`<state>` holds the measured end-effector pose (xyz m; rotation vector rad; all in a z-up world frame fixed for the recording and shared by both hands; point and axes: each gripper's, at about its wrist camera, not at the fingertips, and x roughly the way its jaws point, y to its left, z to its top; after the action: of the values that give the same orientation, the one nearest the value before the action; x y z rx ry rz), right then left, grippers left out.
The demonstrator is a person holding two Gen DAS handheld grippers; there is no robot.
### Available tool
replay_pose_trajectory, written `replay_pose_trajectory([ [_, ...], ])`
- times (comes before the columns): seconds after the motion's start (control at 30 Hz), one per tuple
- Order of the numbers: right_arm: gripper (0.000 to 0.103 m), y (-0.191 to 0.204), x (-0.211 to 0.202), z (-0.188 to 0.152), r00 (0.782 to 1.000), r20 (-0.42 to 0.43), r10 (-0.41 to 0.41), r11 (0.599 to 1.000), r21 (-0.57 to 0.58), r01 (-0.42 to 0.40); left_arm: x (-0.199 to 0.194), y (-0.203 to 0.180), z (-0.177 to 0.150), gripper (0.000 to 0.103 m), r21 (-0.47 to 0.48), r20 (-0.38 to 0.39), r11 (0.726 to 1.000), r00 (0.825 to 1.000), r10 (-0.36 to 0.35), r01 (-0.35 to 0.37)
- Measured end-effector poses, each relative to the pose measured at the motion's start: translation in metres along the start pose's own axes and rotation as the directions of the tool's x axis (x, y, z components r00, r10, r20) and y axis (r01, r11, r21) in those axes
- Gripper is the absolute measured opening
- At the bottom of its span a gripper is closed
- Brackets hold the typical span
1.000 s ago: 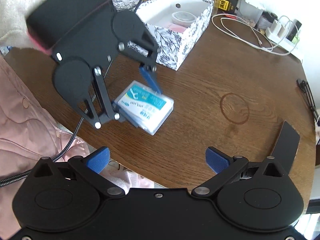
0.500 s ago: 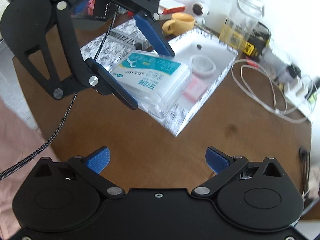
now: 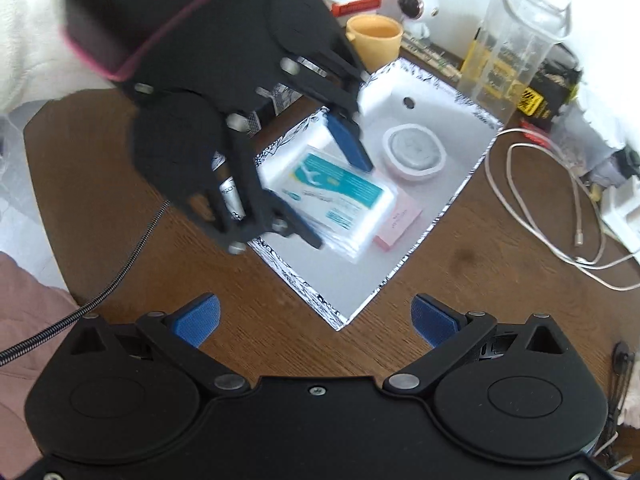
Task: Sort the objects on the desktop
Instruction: 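Carry the dental floss pack with the left gripper over the storage box, then lower the floss pack beside the pink box and open the left gripper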
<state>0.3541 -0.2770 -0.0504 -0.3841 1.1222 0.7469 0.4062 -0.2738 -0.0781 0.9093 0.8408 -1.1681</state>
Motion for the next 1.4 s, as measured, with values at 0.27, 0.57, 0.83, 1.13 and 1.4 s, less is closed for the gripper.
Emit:
replay_pose_trajectory([
  [0.27,0.103,-0.019,0.019,0.015,0.992,-0.031,0.119,0.992,0.032,-0.118,0.057,0.025,-0.014,0.056,-0.013,-0.08,0.986,0.983,-0.165,0.165],
  [0.57,0.103,-0.033,0.036,0.035,0.987,-0.028,0.158,0.987,0.026,-0.157,0.07,0.04,-0.025,0.056,-0.06,-0.09,0.965,0.961,-0.261,0.256],
  [0.83,0.103,-0.034,0.041,0.033,0.984,-0.031,0.177,0.984,0.031,-0.176,0.081,0.048,-0.037,0.056,-0.06,-0.136,0.959,0.95,-0.282,0.276],
  [1.13,0.103,-0.035,0.043,0.031,0.982,-0.03,0.185,0.982,0.038,-0.184,0.09,0.05,-0.047,0.056,-0.067,-0.173,0.951,0.935,-0.309,0.302],
  [1.4,0.103,-0.036,0.046,0.03,0.982,-0.034,0.186,0.982,0.045,-0.185,0.093,0.057,-0.058,0.058,-0.12,-0.185,0.939,0.922,-0.339,0.321],
])
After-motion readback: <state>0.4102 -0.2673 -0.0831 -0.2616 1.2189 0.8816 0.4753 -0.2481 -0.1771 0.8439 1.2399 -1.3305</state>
